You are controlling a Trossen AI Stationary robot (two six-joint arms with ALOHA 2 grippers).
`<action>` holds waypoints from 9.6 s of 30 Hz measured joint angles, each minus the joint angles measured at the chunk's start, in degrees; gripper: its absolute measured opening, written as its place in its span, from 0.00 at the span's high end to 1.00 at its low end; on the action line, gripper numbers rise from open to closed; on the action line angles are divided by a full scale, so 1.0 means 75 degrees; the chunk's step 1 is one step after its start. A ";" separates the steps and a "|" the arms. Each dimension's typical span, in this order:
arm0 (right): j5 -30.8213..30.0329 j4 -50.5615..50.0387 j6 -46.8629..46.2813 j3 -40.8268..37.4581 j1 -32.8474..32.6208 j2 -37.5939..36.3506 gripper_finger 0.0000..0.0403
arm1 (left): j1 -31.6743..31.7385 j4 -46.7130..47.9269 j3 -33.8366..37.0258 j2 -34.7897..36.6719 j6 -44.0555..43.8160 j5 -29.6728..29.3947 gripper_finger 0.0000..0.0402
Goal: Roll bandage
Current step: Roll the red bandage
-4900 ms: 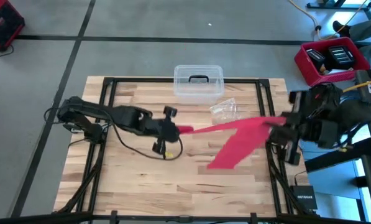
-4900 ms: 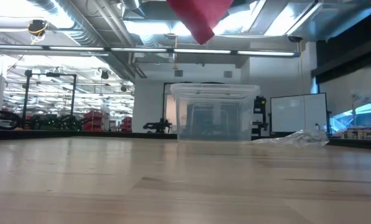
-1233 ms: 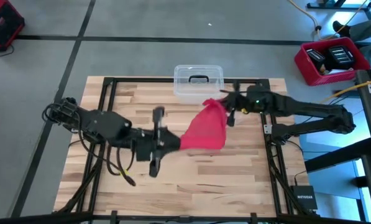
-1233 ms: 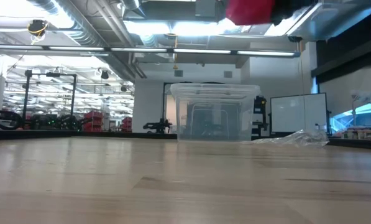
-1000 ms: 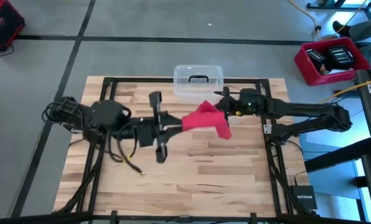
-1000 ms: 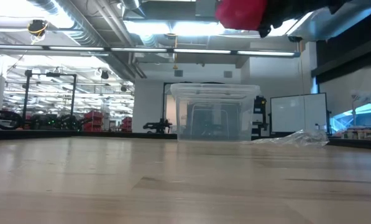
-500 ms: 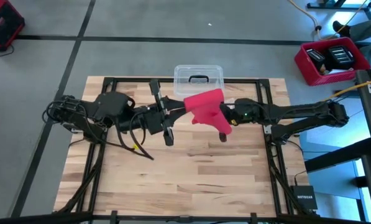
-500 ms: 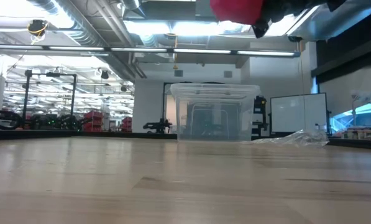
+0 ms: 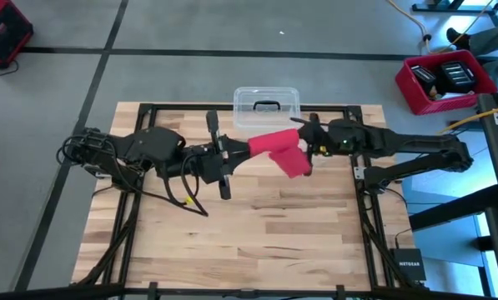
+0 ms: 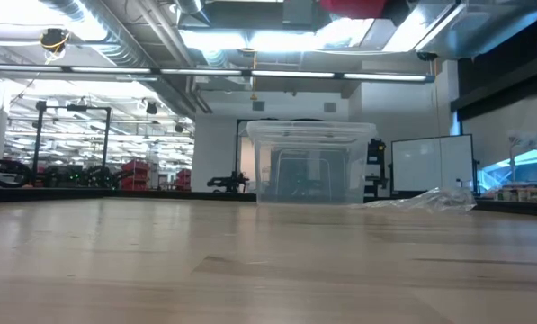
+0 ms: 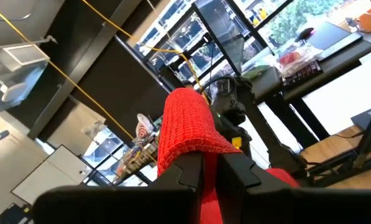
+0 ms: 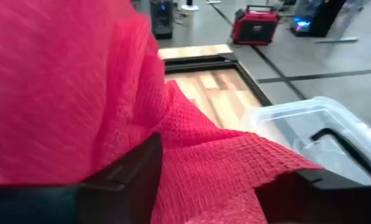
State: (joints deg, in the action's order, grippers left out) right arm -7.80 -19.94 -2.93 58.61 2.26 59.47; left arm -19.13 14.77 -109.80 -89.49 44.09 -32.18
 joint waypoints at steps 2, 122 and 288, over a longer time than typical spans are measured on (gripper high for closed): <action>0.0536 0.0079 -0.0437 0.0000 0.0000 0.0003 0.39 | 0.0023 0.0097 0.0000 0.0003 -0.0059 0.0000 0.96; -0.1158 0.3079 0.2182 -0.0283 -0.2052 0.0541 0.48 | 0.0316 0.0804 0.0006 0.0000 -0.1288 0.0495 0.96; 0.0555 0.6290 0.2170 -0.2253 -0.2938 0.1036 0.99 | 0.1002 0.0165 0.0000 0.0108 0.0790 0.0167 0.96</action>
State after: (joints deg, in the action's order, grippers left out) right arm -3.63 27.23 13.35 41.71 -19.77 67.24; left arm -11.61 16.01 -109.80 -88.68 50.02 -30.93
